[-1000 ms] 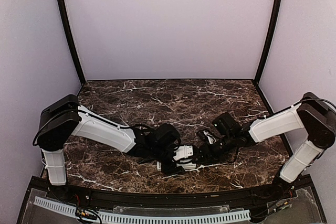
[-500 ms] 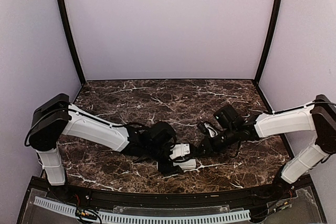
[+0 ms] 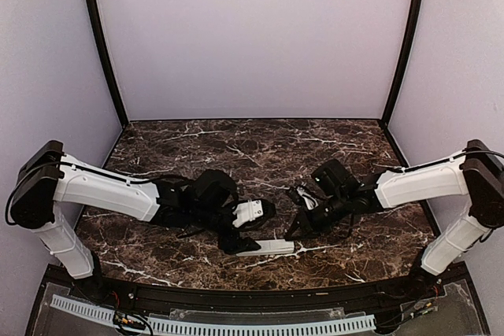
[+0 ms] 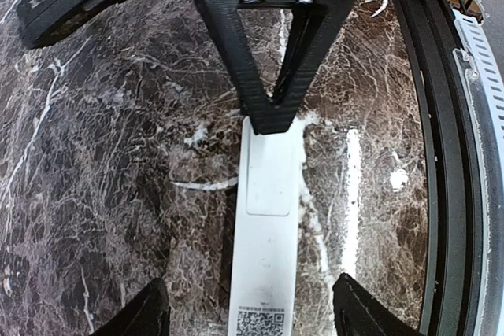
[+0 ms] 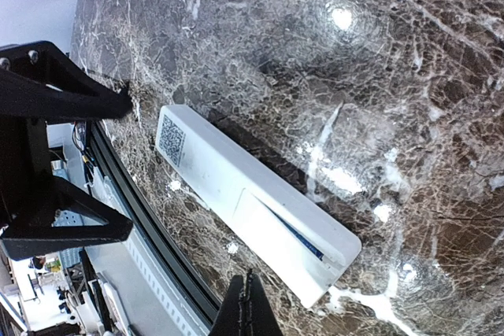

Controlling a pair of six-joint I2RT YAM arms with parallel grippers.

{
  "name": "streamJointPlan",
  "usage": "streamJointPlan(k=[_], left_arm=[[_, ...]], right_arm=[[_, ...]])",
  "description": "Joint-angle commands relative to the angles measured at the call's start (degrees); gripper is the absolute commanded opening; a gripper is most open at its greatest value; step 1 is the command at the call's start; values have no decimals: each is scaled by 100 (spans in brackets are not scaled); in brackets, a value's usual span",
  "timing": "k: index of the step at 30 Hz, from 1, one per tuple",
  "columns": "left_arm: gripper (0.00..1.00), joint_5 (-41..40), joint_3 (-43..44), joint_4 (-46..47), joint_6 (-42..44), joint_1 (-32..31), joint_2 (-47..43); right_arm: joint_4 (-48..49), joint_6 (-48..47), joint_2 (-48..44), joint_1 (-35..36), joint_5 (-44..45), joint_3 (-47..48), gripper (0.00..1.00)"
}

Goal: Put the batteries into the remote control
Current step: Press the battery cover on the remote control.

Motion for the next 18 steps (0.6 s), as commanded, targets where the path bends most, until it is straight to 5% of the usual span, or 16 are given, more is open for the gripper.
streamJointPlan(k=[1, 18], left_arm=[[70, -96, -161, -117, -163, 110, -246], [71, -139, -149, -30, -127, 168, -167]], right_arm=[[151, 1, 63, 44, -33, 191, 0], [1400, 336, 851, 45, -202, -616, 0]])
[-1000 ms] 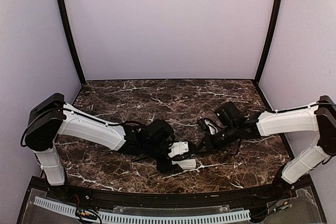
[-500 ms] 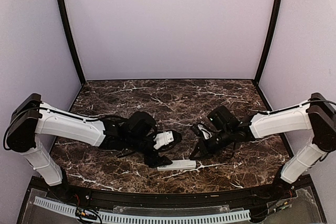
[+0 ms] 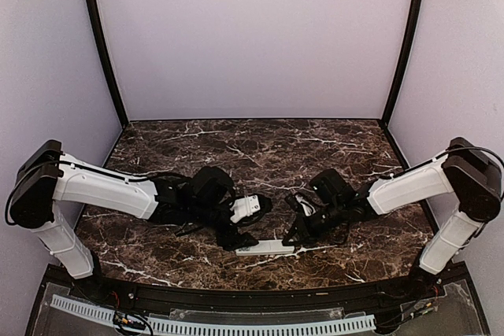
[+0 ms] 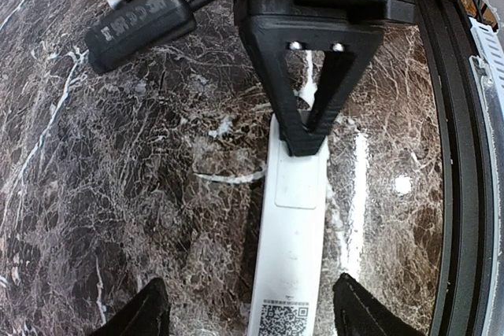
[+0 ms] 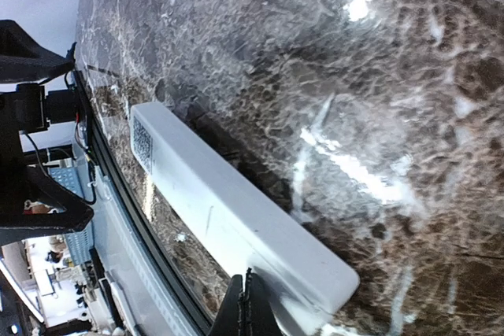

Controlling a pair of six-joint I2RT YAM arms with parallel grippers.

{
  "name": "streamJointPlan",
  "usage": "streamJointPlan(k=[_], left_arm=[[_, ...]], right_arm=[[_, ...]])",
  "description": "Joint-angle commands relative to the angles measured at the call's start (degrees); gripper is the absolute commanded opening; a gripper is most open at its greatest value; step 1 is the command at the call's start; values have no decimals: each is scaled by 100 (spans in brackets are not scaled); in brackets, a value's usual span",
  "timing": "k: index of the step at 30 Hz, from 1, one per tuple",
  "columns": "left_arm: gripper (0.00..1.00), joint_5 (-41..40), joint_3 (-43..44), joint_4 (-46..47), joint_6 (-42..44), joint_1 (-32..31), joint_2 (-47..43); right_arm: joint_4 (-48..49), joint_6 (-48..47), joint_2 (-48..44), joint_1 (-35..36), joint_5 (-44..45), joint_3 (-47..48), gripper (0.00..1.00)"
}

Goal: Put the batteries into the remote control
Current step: Press the battery cover on the remote control.

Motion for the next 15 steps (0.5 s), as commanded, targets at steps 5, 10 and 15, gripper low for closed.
streamJointPlan(k=[5, 10, 15], left_arm=[[71, -47, -60, -72, -39, 39, -84], [71, -21, -54, -87, 14, 39, -78], [70, -30, -15, -281, 172, 32, -4]], right_arm=[[386, 76, 414, 25, -42, -241, 0], [22, -12, 102, 26, -25, 23, 0], [-241, -27, -433, 26, -316, 551, 0]])
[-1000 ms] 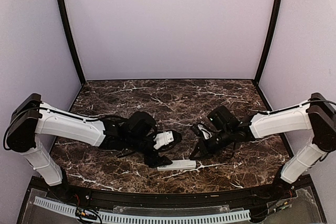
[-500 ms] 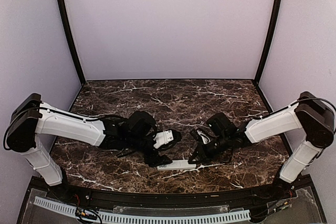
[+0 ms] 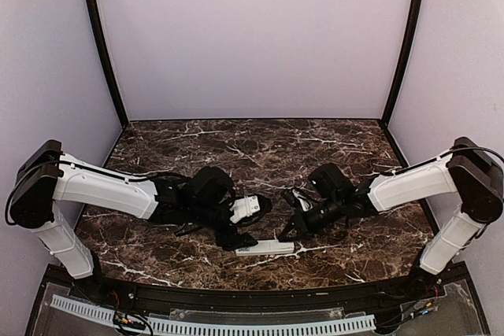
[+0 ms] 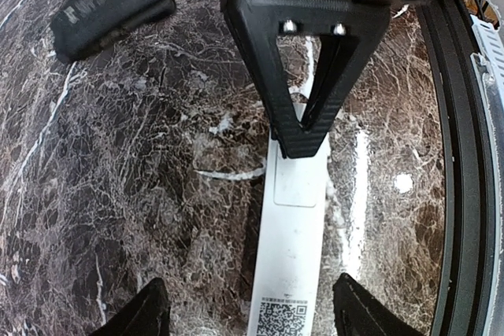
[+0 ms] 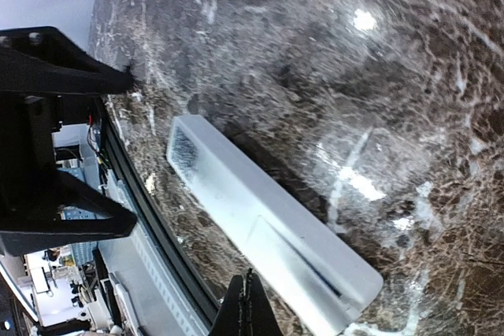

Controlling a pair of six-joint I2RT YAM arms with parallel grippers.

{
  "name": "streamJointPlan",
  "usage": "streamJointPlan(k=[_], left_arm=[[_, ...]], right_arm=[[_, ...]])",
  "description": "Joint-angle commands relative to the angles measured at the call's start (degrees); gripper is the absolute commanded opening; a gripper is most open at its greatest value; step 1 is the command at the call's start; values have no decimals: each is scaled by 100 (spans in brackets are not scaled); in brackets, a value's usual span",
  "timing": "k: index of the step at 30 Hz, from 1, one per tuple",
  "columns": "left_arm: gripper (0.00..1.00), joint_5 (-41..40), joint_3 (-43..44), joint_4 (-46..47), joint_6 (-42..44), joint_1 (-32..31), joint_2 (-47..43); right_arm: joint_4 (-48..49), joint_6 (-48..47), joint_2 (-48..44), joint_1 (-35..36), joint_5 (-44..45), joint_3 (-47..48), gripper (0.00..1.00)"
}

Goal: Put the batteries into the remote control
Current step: Press the battery cover on the remote control, then press the battery cover onto the remote control.

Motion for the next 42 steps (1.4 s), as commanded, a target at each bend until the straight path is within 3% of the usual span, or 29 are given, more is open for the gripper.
streamJointPlan(k=[1, 8, 15, 18, 21, 26, 30, 37, 42], left_arm=[[71, -31, -40, -294, 239, 29, -12], [72, -269, -267, -627, 851, -7, -214], [72, -248, -356, -450, 699, -124, -118], [67, 187, -277, 212, 302, -129, -192], [61, 129, -246, 721, 111, -131, -209], [52, 151, -233, 895, 114, -131, -56], [43, 106, -14, 941, 47, -163, 304], [22, 14, 495, 1054, 63, -355, 947], [16, -64, 587, 1115, 330, -522, 1305]], right_arm=[[-435, -58, -601, 10, -2, 521, 0], [-1881, 251, -1293, 7, 1370, 522, 0], [-1127, 307, -1135, 127, 714, 434, 0], [-833, 398, -919, 126, 687, 270, 0], [-314, 532, -601, 129, 617, -6, 0], [505, 659, 45, 123, 546, -441, 0], [581, 584, 465, 122, 518, -496, 0], [409, 611, 208, 130, 653, -475, 0], [458, 735, 157, 130, 617, -476, 0]])
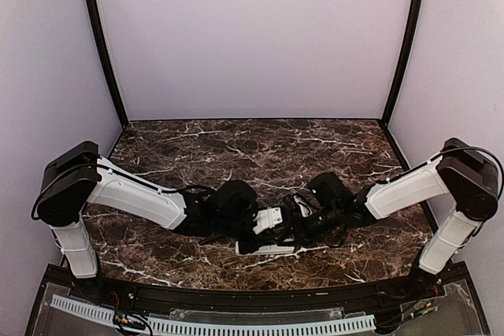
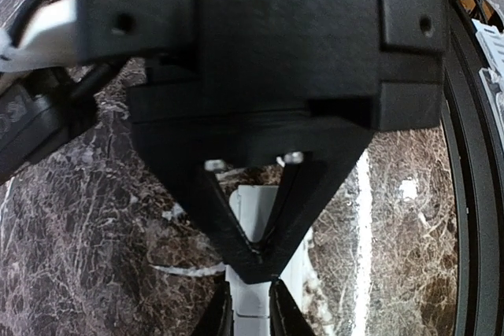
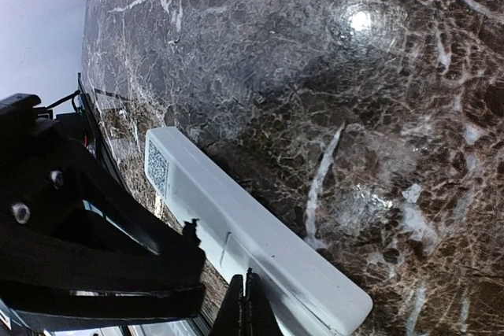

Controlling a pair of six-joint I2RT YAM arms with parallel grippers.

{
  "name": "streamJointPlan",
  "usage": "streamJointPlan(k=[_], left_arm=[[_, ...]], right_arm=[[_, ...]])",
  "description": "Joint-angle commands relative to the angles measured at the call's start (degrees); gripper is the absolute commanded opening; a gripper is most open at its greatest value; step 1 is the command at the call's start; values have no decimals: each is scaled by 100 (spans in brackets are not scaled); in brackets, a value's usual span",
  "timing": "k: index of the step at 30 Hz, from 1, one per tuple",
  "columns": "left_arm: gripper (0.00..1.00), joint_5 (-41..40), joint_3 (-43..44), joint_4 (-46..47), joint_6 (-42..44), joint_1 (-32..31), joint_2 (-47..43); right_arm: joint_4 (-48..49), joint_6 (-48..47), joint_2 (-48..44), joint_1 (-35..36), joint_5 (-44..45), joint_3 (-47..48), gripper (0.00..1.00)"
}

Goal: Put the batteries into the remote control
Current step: Press the battery cover onto the remote control.

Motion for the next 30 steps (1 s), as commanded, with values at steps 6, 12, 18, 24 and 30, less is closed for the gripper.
streamJointPlan(k=[6, 12, 18, 24, 30], left_arm=[[4, -249, 219, -218, 562, -207, 449], [2, -422, 112, -545, 799, -228, 476], [1, -308, 43, -742, 815, -233, 484], [1, -297, 38, -767, 614, -230, 445], [4, -562, 260, -689, 279, -220, 96]], right_arm=[[-153, 329, -6, 21, 201, -95, 0], [-288, 339, -204, 8, 152, -10, 0], [-1339, 205, -919, -159, 533, 329, 0], [-2545, 487, -1403, -241, 1344, 305, 0], [-2937, 479, -1249, -232, 1652, 435, 0]])
